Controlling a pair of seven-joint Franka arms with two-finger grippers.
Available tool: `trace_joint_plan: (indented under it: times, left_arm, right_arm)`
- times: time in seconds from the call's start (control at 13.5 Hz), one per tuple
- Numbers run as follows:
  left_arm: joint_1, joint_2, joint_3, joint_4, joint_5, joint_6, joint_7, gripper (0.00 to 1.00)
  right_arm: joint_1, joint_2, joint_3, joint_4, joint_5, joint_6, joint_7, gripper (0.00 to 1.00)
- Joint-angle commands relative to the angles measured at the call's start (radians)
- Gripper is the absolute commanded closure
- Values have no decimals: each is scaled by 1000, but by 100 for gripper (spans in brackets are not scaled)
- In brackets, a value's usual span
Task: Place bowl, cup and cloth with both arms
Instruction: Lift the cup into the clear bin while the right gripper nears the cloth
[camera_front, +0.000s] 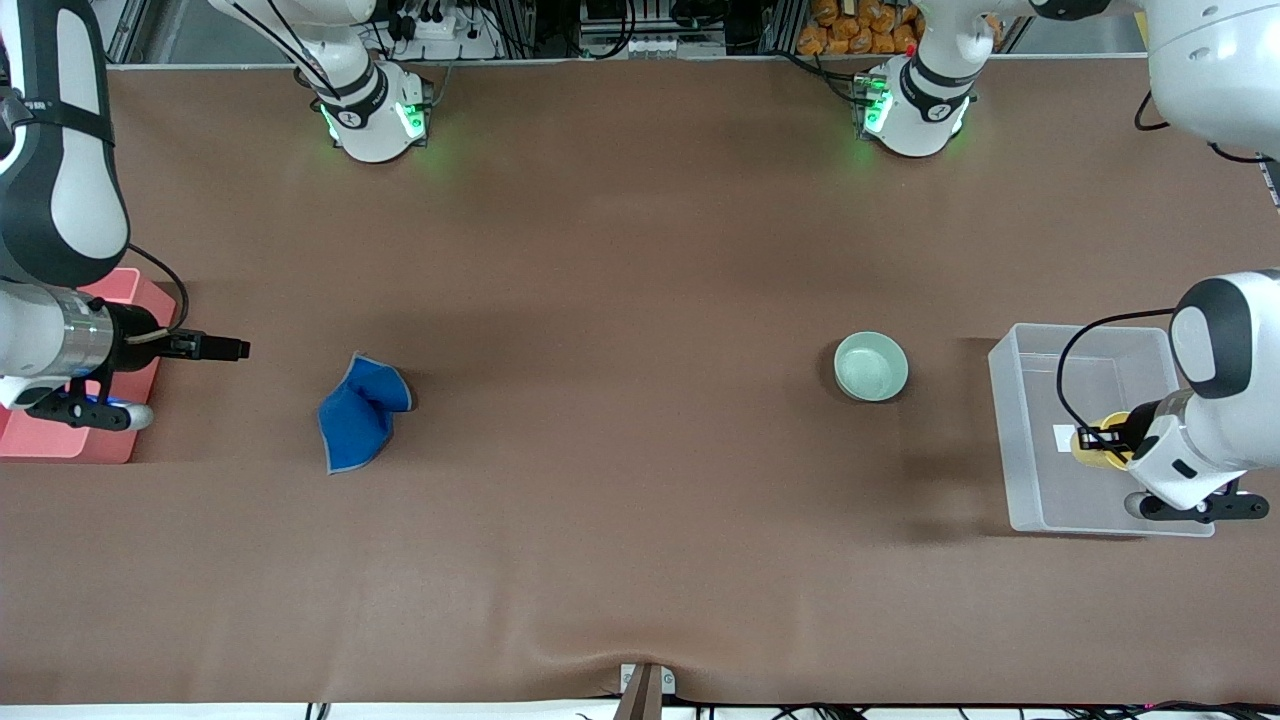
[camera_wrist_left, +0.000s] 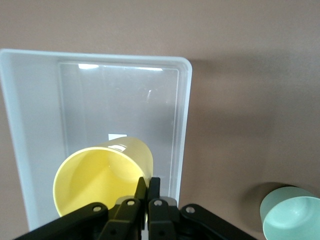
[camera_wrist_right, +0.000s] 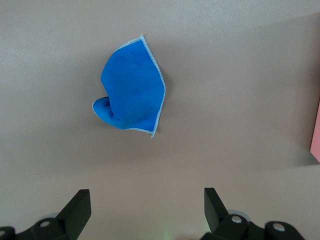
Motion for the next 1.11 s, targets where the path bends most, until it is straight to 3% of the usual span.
trace_joint_plan:
  times: [0.0,0.22,0.67,1.04]
  left_arm:
    - [-6,33,3,5,-20,27,19,100]
    - [8,72,3,2,-20,54,34,100]
    - [21,107,3,-1,-19,109,41,100]
    - [21,147,3,-2,-22,174,39,100]
  right_arm:
    - [8,-12,-9,-17,7,26,22,0]
    - [-2,37,-9,-51,1,155,22,0]
    - [20,80,-9,-102,-2,287,140,0]
    - [37,74,-7,-108,-2,301,154,0]
